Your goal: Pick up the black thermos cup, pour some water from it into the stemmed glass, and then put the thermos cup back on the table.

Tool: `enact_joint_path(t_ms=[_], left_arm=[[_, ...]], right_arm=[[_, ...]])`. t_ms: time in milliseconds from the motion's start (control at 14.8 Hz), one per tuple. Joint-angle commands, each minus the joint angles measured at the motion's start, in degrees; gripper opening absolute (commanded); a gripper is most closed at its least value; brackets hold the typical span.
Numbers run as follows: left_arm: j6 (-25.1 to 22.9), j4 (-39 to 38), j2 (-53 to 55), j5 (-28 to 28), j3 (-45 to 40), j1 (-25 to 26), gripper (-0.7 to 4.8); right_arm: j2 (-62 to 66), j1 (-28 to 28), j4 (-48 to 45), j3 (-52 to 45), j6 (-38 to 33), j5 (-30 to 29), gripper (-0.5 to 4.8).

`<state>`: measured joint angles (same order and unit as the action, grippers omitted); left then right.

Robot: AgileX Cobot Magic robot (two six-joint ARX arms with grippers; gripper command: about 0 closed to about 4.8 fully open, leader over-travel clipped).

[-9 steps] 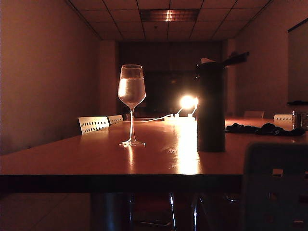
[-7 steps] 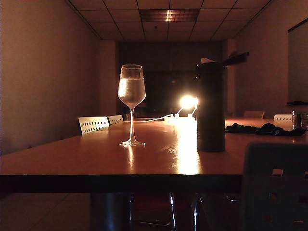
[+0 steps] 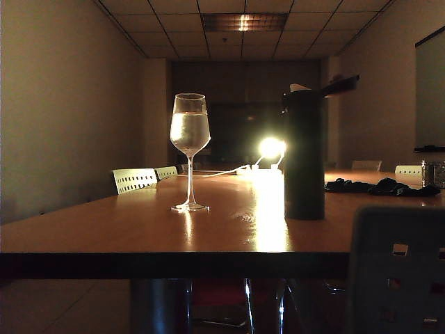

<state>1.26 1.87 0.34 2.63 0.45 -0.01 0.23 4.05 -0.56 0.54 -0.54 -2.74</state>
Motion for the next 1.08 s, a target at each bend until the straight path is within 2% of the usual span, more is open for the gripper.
enact_joint_path(t_ms=[68,136,339,474,610,949,1084], left_arm=[[5.40,1.55,0.04,-3.10,1.64,-0.04,4.79],[5.42,1.46,0.04,-5.92,3.80,-0.04,4.79],[5.42,-2.71,0.09,-6.86,11.78,-0.07,4.79],[5.42,-3.15,1.07,-9.49,15.78,-0.07,4.79],[6.78,-2.32,5.16,-11.32,19.39,-0.07,4.79],[9.03,6.34,25.29,-20.44,30.40,-0.15,4.79],[10.14,11.61,32.94,-20.90,33.73,-0.96,4.79]], right_arm=[[-0.04,-0.02,-1.29,5.57,-1.03,-2.47,4.75],[-0.04,-0.04,-0.57,8.20,-0.96,-4.57,4.76],[0.31,0.02,3.39,16.13,-0.35,-4.76,4.79],[2.45,0.02,5.07,20.94,2.12,-4.90,4.79],[5.57,0.02,5.07,25.11,1.62,-5.14,4.79],[21.33,0.02,1.73,39.36,-1.44,-14.53,4.79],[27.39,0.02,-3.04,42.25,-1.44,-14.60,4.79]])
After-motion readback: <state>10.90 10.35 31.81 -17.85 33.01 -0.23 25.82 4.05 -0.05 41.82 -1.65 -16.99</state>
